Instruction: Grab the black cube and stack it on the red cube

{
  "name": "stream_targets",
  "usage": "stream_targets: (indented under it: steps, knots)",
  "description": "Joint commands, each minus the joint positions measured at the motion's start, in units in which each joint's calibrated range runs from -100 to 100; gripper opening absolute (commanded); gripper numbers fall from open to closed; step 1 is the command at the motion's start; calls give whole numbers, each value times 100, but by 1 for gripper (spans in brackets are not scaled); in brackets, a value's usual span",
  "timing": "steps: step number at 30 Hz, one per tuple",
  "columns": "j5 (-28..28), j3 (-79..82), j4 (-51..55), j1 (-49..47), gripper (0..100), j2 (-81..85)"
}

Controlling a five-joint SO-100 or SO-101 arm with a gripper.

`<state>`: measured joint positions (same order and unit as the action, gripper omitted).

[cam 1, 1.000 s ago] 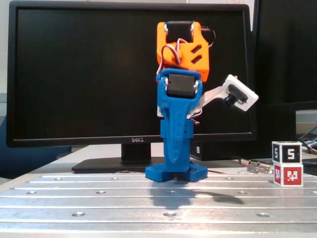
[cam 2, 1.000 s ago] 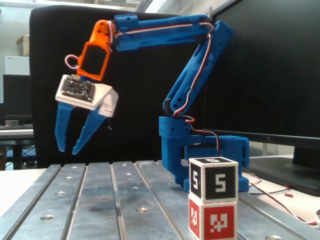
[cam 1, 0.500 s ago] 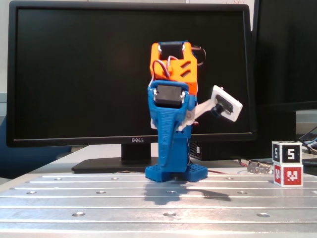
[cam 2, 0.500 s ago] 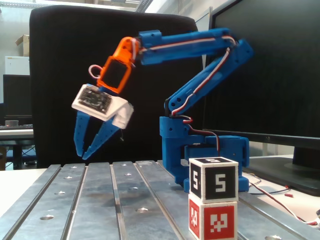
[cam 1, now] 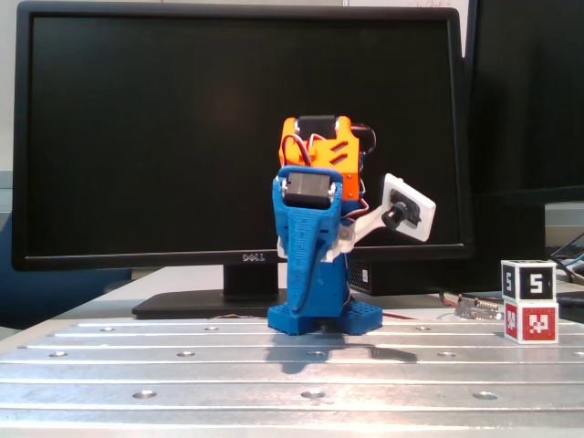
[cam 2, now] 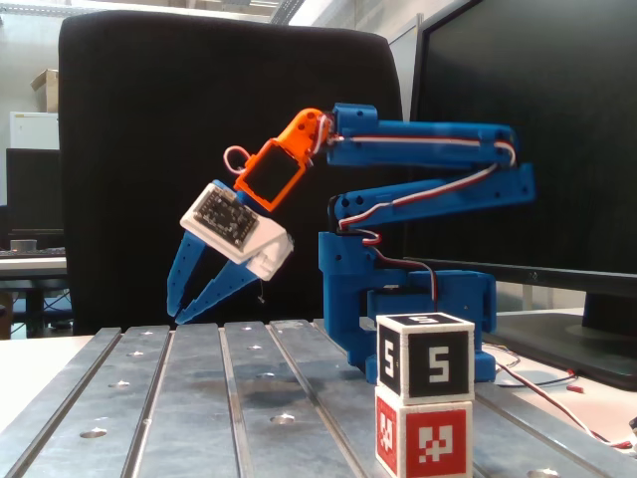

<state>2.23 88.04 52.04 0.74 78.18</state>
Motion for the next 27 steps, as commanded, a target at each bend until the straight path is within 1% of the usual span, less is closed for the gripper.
stream_targets:
  steps: [1,10,27]
  knots:
    - [-23,192,25,26,1,536]
    - [-23,472,341,-41,1,1171]
    - [-23,915,529,-56,1,1221]
